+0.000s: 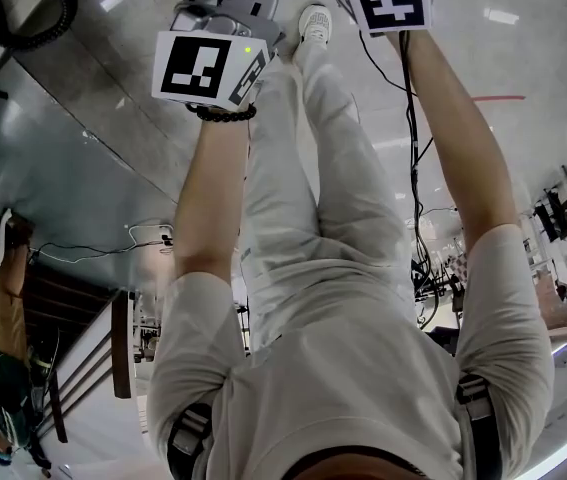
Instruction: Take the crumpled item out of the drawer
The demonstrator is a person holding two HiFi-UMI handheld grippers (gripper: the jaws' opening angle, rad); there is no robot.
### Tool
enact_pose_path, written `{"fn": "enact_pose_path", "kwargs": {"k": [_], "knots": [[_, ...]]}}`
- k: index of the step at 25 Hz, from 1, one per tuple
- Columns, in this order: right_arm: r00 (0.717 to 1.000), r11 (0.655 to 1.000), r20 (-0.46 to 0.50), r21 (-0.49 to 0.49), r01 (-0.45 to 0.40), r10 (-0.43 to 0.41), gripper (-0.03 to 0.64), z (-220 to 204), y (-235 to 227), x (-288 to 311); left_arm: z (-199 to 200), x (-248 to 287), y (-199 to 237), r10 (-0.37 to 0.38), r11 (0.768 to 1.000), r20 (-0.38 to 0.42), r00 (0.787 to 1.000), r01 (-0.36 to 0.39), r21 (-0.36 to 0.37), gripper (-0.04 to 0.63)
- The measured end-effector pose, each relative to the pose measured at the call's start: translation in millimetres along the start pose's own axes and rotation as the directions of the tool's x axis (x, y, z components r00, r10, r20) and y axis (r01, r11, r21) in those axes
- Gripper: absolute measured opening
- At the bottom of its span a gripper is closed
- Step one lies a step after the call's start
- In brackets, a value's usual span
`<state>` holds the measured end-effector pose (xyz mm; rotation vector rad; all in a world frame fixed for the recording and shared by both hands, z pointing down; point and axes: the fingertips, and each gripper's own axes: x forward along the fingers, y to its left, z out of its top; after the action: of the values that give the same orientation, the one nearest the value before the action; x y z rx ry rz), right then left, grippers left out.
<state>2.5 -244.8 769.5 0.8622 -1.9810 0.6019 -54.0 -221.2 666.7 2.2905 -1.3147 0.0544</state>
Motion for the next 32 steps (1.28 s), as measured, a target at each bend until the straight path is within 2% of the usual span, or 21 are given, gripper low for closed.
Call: {"fn": "enact_pose_path", "kwargs": {"k": [2,25,32], "knots": [[1.000,1.000,0.014,0.007,0.008,-0.009,0.120,3,-2,-2,0,1,0,0.000,1.000,-0.001,1.000,0.000,0.000,-0.002],[0.994,0.997,0.106,0.064,0.031,-0.038,0.118,10,-12,-32,4,-4,-12,0.001,1.000,-0.006,1.000,-0.001,0.016,-0.002],[0.989,0.994,0.134,0.091,0.052,-0.064,0.118,17,-17,-62,25,-7,-30,-0.003,0.999,-0.001,1.000,0.003,0.040,0.000]]}}
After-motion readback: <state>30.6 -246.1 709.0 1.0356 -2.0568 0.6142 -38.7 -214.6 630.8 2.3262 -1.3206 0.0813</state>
